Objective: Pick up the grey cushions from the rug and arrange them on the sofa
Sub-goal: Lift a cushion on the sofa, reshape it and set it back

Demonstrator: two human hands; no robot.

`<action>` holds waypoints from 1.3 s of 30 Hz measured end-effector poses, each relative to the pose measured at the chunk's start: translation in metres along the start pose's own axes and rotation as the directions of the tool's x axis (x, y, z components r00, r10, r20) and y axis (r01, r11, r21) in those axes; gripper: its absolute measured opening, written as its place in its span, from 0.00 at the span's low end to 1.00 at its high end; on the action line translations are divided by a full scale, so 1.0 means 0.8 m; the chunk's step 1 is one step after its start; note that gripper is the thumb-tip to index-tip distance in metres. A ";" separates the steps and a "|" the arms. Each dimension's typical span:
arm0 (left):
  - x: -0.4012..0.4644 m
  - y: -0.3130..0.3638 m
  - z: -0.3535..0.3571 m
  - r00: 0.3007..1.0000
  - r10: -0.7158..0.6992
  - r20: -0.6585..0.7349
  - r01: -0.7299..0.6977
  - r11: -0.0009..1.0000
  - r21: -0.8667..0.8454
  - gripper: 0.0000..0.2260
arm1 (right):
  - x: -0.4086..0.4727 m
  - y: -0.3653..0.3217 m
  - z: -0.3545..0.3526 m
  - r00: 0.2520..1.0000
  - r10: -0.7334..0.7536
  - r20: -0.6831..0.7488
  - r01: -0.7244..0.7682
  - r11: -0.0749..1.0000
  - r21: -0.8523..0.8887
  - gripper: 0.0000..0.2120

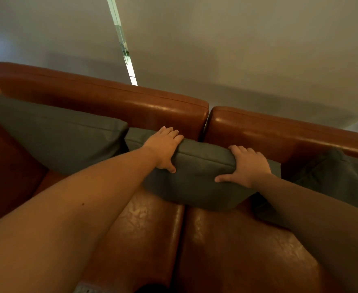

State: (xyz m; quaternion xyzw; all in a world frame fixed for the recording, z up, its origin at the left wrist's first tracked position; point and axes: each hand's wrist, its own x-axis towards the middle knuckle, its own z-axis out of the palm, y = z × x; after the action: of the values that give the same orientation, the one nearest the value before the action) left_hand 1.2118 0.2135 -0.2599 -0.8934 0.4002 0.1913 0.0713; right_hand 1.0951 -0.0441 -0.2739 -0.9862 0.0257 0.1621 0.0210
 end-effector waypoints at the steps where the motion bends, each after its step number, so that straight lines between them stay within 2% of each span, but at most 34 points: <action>1: 0.002 0.000 0.005 1.000 -0.010 -0.006 0.010 1.000 -0.018 0.54 | 0.003 0.000 0.003 1.000 0.025 0.014 -0.025 1.000 0.012 0.57; 6: 0.003 -0.002 0.023 0.999 -0.037 0.006 0.037 0.999 -0.002 0.66 | 0.011 0.005 0.008 0.999 0.022 0.030 -0.025 0.997 0.076 0.60; 8: 0.006 0.001 0.028 0.998 -0.046 -0.033 0.047 0.999 0.021 0.64 | 0.012 0.006 0.007 0.999 0.019 0.041 -0.023 0.995 0.095 0.60; 12: 0.010 0.001 0.023 0.992 -0.026 -0.120 0.029 0.999 0.018 0.50 | 0.015 0.005 -0.003 0.998 0.030 0.060 -0.040 0.986 0.162 0.56; 14: 0.011 -0.003 0.017 0.987 -0.016 -0.158 0.019 1.000 0.022 0.48 | 0.015 0.005 -0.008 0.999 0.033 0.028 -0.037 0.980 0.194 0.55; 17: 0.008 -0.005 0.018 0.980 -0.002 -0.197 0.012 0.999 0.051 0.49 | 0.010 0.008 -0.002 0.999 0.036 -0.028 -0.029 0.975 0.219 0.54; 23: -0.002 -0.006 0.029 0.984 -0.019 -0.180 0.027 0.999 0.041 0.54 | 0.009 0.008 0.017 0.999 -0.007 -0.052 0.016 0.984 0.180 0.55; 31: -0.010 -0.003 0.018 0.995 -0.098 -0.014 0.099 0.995 0.020 0.66 | 0.011 0.010 -0.002 0.992 -0.079 0.100 0.059 0.980 0.188 0.58; 35: -0.012 0.005 0.001 0.996 -0.087 0.002 0.087 0.994 -0.063 0.64 | 0.002 0.010 -0.015 0.989 -0.097 0.111 0.080 0.986 0.146 0.56; 39: -0.015 0.027 -0.021 0.995 -0.060 -0.083 0.047 0.987 -0.155 0.56 | -0.016 0.016 -0.027 0.993 -0.111 0.050 0.102 0.982 0.161 0.48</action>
State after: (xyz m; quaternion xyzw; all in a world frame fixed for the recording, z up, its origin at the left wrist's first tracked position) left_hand 1.1934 0.2024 -0.2389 -0.9142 0.3629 0.1801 -0.0101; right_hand 1.0894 -0.0572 -0.2497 -0.9762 -0.0150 0.1872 0.1086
